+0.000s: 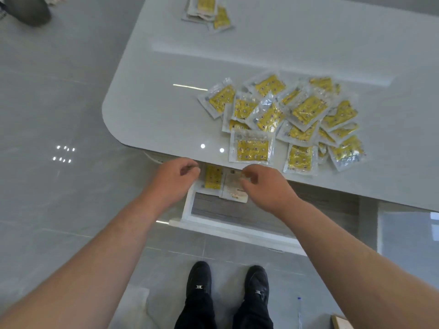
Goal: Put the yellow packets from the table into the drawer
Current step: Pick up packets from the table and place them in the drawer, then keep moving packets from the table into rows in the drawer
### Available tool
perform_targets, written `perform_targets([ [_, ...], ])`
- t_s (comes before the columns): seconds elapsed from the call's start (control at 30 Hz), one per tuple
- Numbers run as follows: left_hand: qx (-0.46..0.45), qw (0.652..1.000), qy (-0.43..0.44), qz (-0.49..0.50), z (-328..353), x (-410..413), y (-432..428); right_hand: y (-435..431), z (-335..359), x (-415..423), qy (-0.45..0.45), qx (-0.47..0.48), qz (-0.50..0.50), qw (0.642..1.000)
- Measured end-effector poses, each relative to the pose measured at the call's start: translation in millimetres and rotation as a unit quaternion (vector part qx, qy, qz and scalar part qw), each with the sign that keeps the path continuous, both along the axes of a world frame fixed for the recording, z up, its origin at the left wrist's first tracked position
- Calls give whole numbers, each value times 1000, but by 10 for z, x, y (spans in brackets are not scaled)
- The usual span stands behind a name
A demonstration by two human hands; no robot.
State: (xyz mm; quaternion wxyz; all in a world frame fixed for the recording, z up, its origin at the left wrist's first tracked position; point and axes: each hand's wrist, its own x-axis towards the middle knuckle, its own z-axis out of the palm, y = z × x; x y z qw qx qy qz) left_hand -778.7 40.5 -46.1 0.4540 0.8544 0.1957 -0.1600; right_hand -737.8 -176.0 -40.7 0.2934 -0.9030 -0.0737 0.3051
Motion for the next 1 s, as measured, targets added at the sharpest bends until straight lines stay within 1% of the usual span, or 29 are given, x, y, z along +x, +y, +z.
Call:
perform_targets([
  [0.13, 52, 998, -33, 0, 617, -129, 109, 97, 587, 15, -57, 12, -34, 998],
  [0.2, 60, 998, -35, 7, 915, -187, 168, 130, 882, 14, -68, 25, -41, 997],
  [0.47, 73, 995, -45, 42, 2307, -462, 344, 118, 2207, 2, -79, 47, 17, 996],
  [0.6, 65, 992, -59, 90, 2843, -653, 344, 132, 2725, -32, -86, 58, 39, 994],
  [0.73, 54, 988, -86, 116, 3249, -832, 369, 200, 3108, -114, -95, 80, 37, 992],
  [0.83, 62, 986, -97, 124, 3570, -920, 476, 292, 3339, -173, -106, 88, 34, 990],
  [1.0, 83, 979, -141, 119, 3871, -872, 949, 632, 3563, -187, -113, 105, 19, 988],
])
